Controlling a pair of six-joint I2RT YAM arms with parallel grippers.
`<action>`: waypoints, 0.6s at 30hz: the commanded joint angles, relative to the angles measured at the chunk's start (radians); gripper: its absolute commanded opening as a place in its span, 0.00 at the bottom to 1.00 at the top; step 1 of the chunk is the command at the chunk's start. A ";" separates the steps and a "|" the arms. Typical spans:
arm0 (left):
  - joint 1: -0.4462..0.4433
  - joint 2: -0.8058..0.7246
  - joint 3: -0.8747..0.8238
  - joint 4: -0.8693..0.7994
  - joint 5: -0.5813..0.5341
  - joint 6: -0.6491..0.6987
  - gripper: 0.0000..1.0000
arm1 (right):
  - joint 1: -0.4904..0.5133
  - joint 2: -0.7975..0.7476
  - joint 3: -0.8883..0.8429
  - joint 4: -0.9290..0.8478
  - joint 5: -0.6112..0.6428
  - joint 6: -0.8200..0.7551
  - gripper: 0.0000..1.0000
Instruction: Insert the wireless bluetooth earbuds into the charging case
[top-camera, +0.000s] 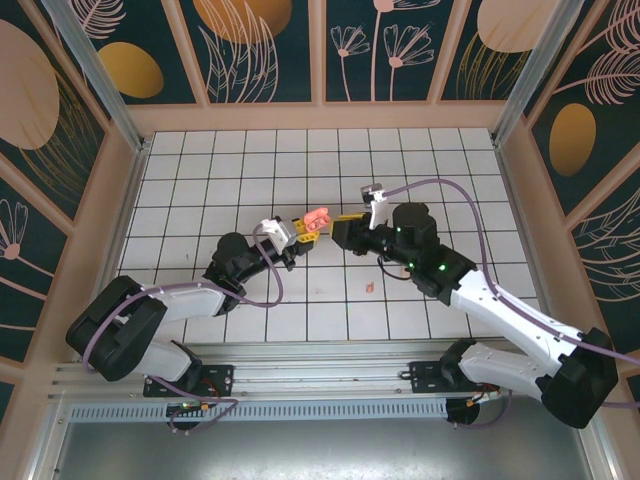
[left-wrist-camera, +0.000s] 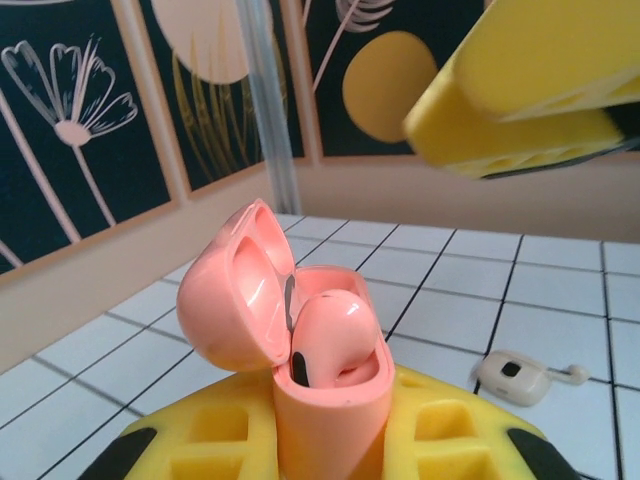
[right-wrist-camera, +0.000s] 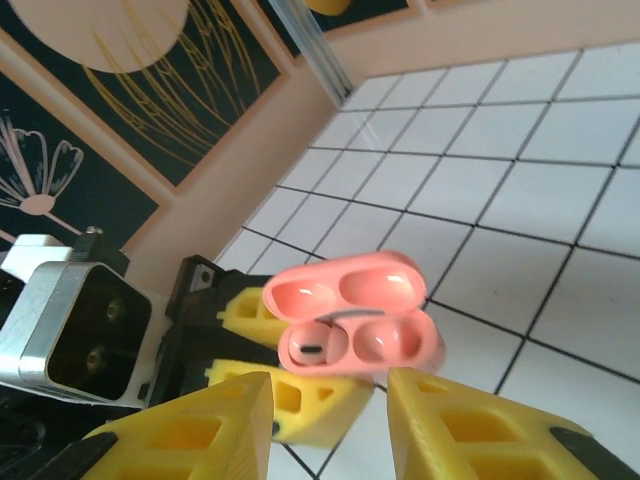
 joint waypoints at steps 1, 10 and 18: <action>-0.004 -0.025 -0.025 -0.062 -0.080 0.032 0.08 | -0.042 -0.003 0.026 -0.164 -0.042 0.042 0.37; -0.004 -0.060 -0.078 -0.097 -0.133 0.010 0.07 | -0.112 0.162 0.019 -0.518 0.023 0.052 0.38; -0.004 -0.058 -0.066 -0.110 -0.115 0.006 0.07 | -0.155 0.327 0.016 -0.539 0.006 0.058 0.41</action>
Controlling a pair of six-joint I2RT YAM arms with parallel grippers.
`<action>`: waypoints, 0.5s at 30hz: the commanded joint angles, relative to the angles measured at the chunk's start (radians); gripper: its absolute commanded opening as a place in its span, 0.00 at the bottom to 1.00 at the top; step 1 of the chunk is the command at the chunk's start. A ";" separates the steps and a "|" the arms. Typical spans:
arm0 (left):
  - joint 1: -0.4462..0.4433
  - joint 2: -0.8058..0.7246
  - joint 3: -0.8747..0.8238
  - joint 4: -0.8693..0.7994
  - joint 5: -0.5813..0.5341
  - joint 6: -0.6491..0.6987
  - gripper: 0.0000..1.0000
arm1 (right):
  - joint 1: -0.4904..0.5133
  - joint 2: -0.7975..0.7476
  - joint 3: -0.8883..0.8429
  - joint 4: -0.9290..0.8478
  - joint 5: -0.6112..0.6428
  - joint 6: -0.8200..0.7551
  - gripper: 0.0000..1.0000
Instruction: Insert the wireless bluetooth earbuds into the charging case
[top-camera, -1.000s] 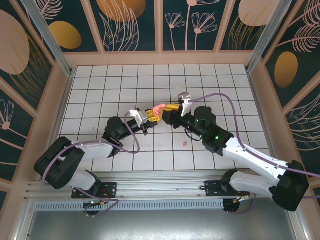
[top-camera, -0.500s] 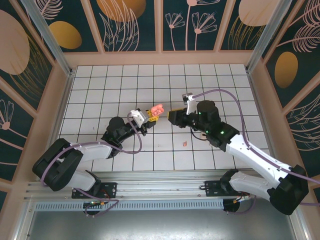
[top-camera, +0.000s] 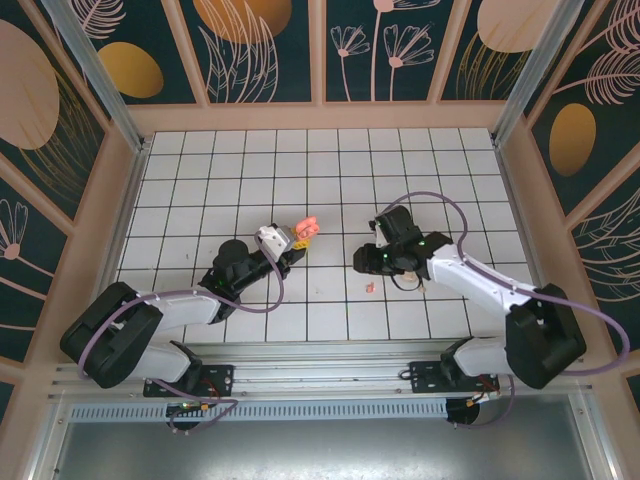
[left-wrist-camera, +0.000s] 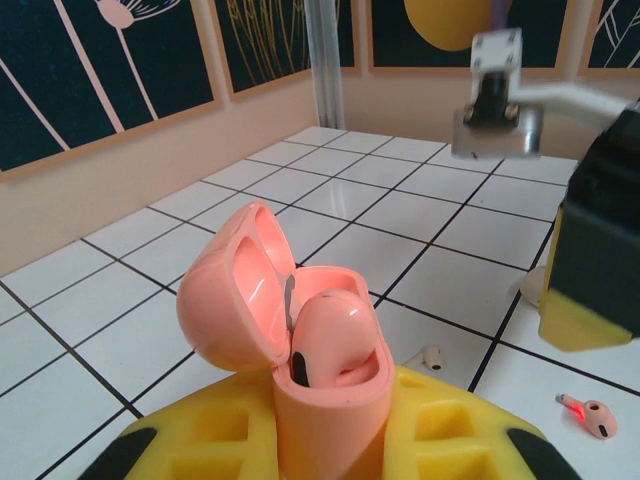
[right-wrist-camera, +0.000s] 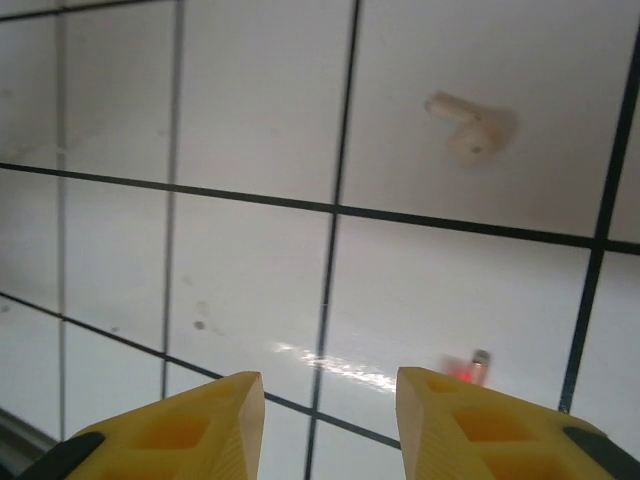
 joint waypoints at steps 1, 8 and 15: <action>-0.004 -0.015 0.011 -0.001 -0.001 -0.003 0.07 | -0.010 0.046 0.006 -0.054 -0.002 -0.002 0.41; -0.004 -0.001 0.010 0.020 0.006 -0.021 0.07 | -0.018 0.158 -0.010 0.057 -0.122 -0.024 0.41; -0.004 -0.032 -0.004 0.009 -0.016 -0.022 0.08 | -0.019 0.256 0.022 0.036 -0.089 -0.065 0.41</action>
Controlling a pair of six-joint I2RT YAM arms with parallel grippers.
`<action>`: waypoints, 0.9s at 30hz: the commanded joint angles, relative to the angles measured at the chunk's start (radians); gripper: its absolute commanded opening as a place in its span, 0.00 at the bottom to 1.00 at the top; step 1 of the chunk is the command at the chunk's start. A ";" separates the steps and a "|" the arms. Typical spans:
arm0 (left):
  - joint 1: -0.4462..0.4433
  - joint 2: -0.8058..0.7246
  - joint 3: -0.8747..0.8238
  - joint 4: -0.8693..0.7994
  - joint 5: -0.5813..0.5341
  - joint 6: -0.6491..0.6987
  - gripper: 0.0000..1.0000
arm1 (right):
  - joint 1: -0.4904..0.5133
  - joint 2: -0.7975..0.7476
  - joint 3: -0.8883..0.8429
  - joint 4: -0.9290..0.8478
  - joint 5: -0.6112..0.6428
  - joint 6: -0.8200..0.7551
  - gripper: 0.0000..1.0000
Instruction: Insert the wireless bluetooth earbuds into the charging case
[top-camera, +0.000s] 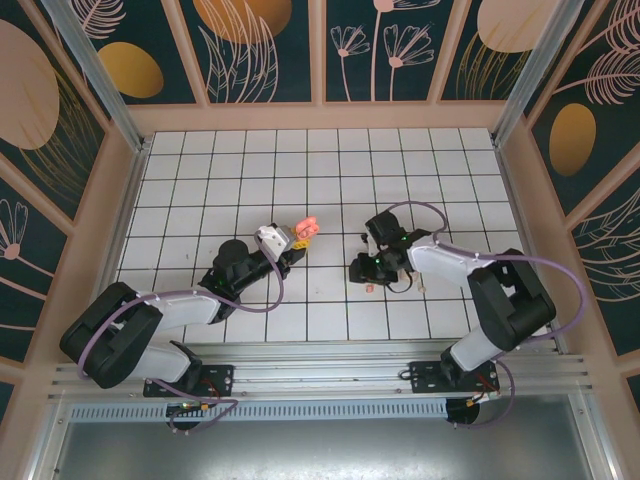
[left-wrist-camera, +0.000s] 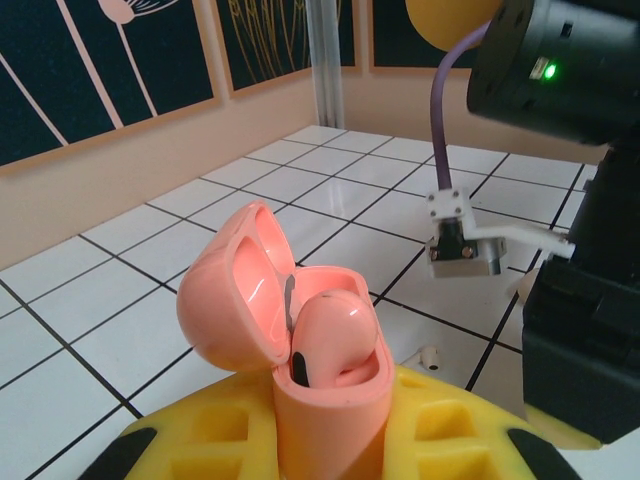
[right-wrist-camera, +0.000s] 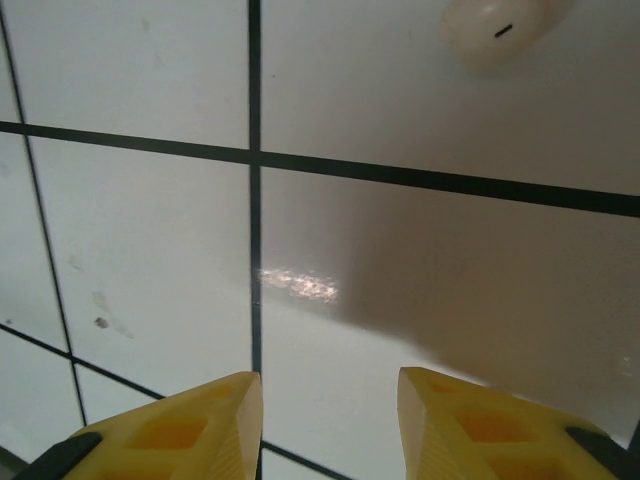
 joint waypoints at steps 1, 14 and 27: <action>-0.004 -0.032 -0.003 0.007 -0.017 -0.006 0.08 | -0.007 0.043 0.023 -0.013 0.009 -0.039 0.42; -0.004 -0.074 -0.012 -0.025 -0.038 -0.005 0.07 | -0.009 0.025 0.047 -0.181 0.142 -0.071 0.43; -0.005 -0.069 -0.003 -0.030 -0.028 -0.005 0.08 | -0.022 0.047 0.139 -0.196 0.131 -0.122 0.47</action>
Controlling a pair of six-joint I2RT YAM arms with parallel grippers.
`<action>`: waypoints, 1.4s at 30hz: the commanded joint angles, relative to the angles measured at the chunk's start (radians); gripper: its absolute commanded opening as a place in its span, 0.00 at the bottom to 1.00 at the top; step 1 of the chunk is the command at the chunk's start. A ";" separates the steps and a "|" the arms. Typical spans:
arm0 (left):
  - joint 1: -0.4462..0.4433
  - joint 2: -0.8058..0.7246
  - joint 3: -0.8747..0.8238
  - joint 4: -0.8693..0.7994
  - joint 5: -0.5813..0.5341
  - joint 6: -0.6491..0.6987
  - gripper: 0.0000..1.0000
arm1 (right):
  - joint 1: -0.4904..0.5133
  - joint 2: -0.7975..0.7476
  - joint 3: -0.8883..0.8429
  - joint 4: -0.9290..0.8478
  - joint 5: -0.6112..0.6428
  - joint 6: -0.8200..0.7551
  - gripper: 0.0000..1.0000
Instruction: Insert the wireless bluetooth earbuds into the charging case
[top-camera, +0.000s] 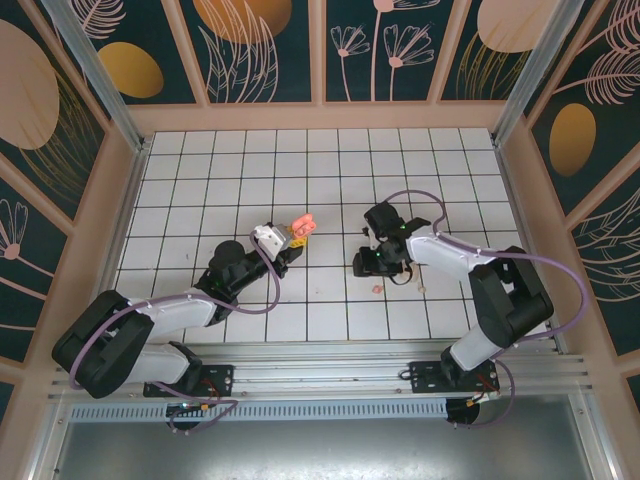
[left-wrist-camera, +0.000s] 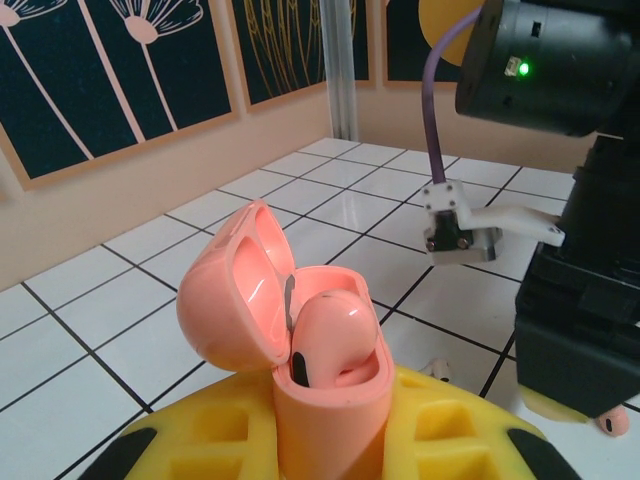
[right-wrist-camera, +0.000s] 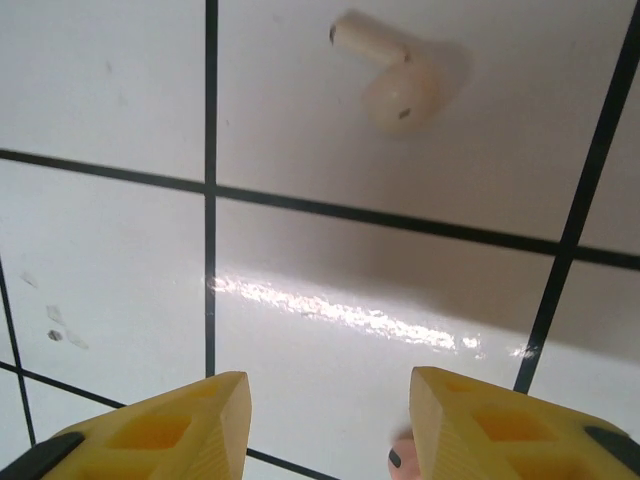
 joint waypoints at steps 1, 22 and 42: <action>-0.004 -0.015 0.006 -0.009 -0.002 -0.004 0.08 | -0.008 0.050 0.023 -0.050 0.027 -0.041 0.47; -0.004 -0.009 0.006 -0.006 -0.011 -0.008 0.08 | -0.008 0.009 -0.081 -0.131 -0.001 -0.001 0.49; -0.004 -0.007 0.010 -0.002 0.002 -0.012 0.07 | 0.050 -0.051 0.015 -0.274 -0.003 0.046 0.47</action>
